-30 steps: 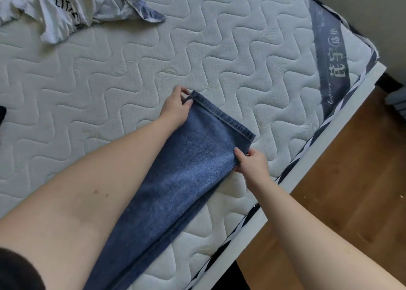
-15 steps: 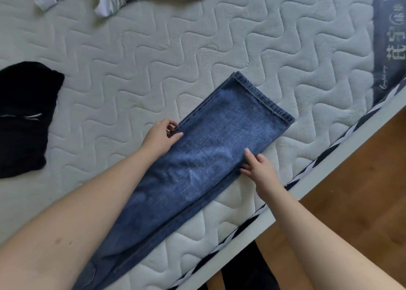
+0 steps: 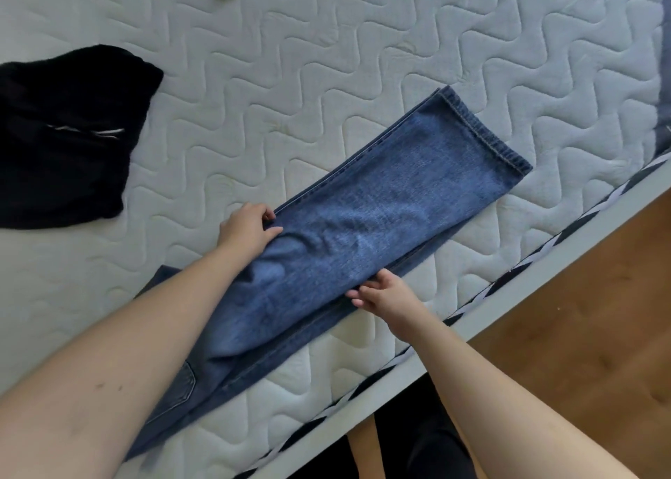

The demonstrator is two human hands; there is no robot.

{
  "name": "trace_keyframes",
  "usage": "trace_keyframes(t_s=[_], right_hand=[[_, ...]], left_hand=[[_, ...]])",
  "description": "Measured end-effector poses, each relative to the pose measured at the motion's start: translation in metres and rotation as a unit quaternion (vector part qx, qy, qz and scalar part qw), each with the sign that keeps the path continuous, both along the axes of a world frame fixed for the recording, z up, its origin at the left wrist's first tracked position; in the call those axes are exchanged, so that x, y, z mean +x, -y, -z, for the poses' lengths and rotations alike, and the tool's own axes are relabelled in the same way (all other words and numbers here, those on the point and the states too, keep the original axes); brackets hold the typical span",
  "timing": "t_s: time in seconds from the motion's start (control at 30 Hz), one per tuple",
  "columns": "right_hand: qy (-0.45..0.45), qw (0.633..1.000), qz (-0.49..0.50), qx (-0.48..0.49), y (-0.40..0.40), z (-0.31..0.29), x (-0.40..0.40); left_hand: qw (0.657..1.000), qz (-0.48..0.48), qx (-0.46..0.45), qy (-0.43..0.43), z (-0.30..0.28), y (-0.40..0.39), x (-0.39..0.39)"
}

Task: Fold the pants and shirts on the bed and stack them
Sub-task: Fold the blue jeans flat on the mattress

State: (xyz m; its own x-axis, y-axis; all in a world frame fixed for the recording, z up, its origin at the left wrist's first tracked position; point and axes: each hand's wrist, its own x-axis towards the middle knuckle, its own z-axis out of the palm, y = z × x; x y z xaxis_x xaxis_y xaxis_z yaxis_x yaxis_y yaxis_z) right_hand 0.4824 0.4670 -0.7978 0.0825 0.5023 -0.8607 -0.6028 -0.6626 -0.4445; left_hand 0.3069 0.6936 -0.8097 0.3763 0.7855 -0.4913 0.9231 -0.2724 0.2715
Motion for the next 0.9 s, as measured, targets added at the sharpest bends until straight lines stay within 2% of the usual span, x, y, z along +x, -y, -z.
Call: trace_keyframes(t_s=[0.17, 0.37, 0.67, 0.8, 0.9], right_hand=[[0.064, 0.996, 0.051, -0.017, -0.005, -0.001, -0.026], [0.083, 0.995, 0.051, -0.036, -0.023, -0.002, -0.032], [0.155, 0.986, -0.041, -0.053, -0.001, -0.013, -0.015], [0.15, 0.984, -0.046, -0.089, 0.012, -0.011, -0.023], [0.115, 0.984, -0.083, -0.105, 0.011, -0.006, -0.04]], left_hand=[[1.0, -0.011, 0.022, -0.02, -0.004, 0.01, -0.018], [0.996, 0.001, 0.055, -0.071, -0.002, 0.016, -0.03], [0.994, -0.026, 0.097, -0.032, -0.002, 0.013, -0.032], [0.994, -0.04, 0.1, 0.008, -0.002, 0.019, -0.033], [0.994, -0.01, 0.099, 0.047, -0.003, 0.025, -0.045]])
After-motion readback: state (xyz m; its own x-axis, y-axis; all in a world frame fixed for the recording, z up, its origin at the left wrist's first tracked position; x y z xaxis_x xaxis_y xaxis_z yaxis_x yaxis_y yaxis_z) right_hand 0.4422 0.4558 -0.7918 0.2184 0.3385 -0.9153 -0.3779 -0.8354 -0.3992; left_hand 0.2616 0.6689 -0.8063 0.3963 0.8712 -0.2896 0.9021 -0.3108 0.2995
